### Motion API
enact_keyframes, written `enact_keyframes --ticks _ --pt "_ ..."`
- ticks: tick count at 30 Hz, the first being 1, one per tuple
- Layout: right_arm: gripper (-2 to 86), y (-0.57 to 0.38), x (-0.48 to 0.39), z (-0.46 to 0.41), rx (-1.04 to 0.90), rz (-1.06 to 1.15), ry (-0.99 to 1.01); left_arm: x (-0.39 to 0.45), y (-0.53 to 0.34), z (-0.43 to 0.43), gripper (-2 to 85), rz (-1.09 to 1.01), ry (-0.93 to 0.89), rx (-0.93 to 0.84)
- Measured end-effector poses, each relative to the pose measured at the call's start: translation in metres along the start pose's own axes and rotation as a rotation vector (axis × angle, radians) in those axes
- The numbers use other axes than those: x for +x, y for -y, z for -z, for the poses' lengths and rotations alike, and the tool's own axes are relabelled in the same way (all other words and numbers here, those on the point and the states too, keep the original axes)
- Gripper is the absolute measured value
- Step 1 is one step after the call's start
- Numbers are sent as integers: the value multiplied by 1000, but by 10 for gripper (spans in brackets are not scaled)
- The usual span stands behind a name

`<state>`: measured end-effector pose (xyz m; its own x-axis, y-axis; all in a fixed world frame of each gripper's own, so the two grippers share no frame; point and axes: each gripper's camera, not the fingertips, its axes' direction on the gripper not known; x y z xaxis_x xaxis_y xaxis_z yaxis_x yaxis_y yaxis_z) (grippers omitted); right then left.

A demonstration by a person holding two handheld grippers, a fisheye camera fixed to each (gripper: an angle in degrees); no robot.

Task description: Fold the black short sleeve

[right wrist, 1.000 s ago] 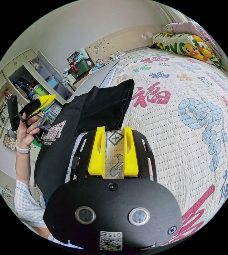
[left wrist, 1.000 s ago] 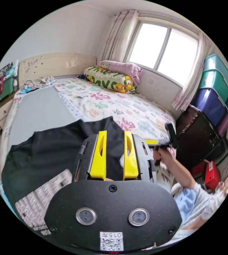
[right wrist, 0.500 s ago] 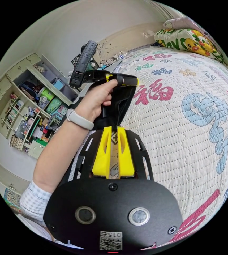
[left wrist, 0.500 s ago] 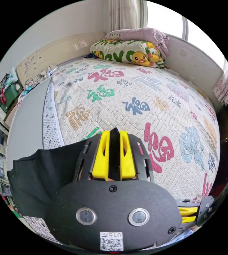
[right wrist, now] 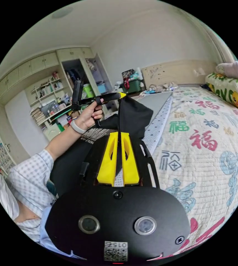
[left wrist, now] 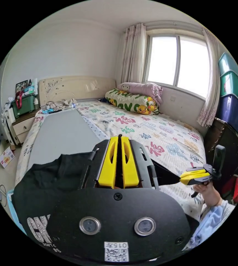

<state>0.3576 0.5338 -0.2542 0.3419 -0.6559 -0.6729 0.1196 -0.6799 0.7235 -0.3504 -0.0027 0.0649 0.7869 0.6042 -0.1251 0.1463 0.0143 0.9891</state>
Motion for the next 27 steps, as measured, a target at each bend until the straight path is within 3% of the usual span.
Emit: enact_keyframes --ticks 5,7,10,14,18,21,23,27 --pt "6 -5 -40 -55 -241 145 145 -69 -105 66 13 -25 200 -24" --pt "20 -5 -35 -56 -233 105 159 -87 -104 77 22 31 250 2" --pt "45 -1 -23 -35 -140 76 224 -104 -99 101 44 55 183 90" --pt "58 20 -41 -25 -82 173 -26 -116 -99 82 53 36 157 51" --pt "66 47 -61 -70 -282 281 -196 -116 -95 27 56 -20 137 -85" --pt "77 58 -66 -114 -446 310 -262 -109 -90 -29 63 -122 -81 -290" --pt "92 57 -68 -119 -375 275 -192 -91 -85 -56 79 -242 -365 -369" --pt "85 46 -66 -109 -190 234 -71 -40 -87 -80 87 -498 -577 -501"
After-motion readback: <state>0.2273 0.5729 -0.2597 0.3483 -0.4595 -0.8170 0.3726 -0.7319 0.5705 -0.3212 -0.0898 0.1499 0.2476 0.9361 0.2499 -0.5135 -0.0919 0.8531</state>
